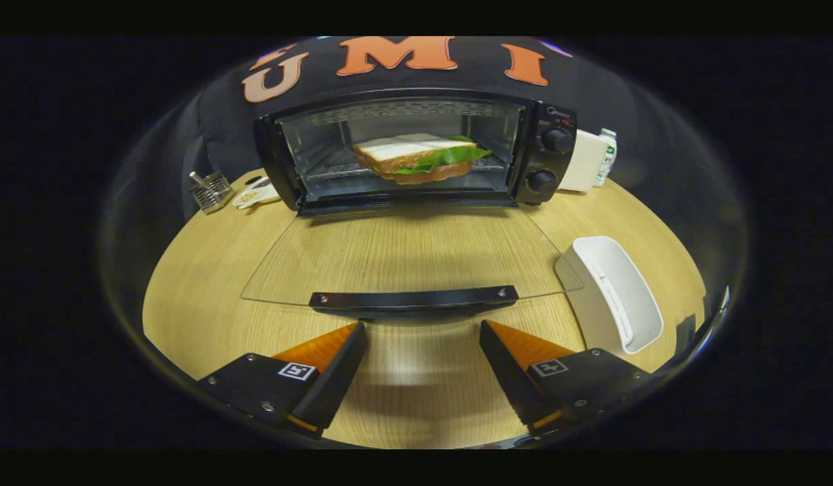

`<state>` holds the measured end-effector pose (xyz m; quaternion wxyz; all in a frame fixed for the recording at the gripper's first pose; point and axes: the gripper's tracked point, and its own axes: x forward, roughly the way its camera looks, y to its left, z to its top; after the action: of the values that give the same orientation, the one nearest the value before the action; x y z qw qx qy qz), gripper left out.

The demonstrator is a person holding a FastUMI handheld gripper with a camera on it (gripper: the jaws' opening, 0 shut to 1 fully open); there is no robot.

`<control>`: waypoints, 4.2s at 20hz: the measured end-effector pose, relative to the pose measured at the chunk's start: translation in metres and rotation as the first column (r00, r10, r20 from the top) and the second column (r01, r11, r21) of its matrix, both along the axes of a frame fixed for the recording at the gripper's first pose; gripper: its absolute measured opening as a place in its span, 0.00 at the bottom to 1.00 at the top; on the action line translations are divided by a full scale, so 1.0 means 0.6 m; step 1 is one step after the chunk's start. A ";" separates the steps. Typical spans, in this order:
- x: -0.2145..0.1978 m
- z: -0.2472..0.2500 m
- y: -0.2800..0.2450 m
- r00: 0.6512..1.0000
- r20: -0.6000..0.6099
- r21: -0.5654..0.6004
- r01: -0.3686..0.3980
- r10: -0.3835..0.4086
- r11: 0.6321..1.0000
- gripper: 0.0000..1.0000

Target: Open the toaster oven, put the food inside, and close the toaster oven door.

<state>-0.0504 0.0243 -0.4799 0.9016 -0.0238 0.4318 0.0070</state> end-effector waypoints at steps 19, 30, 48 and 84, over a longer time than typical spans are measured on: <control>0.032 0.113 0.005 0.998 0.057 0.062 -0.009 0.005 0.998 1.00; 0.091 0.195 0.012 0.991 0.131 0.093 0.016 -0.028 0.996 1.00; 0.249 0.257 0.014 0.974 0.220 0.122 0.019 -0.046 0.992 0.99; 0.217 0.676 -0.072 0.770 0.635 0.046 0.048 -0.066 0.998 0.99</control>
<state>0.0800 -0.0192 -0.0743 0.9945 0.0003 0.1022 -0.0231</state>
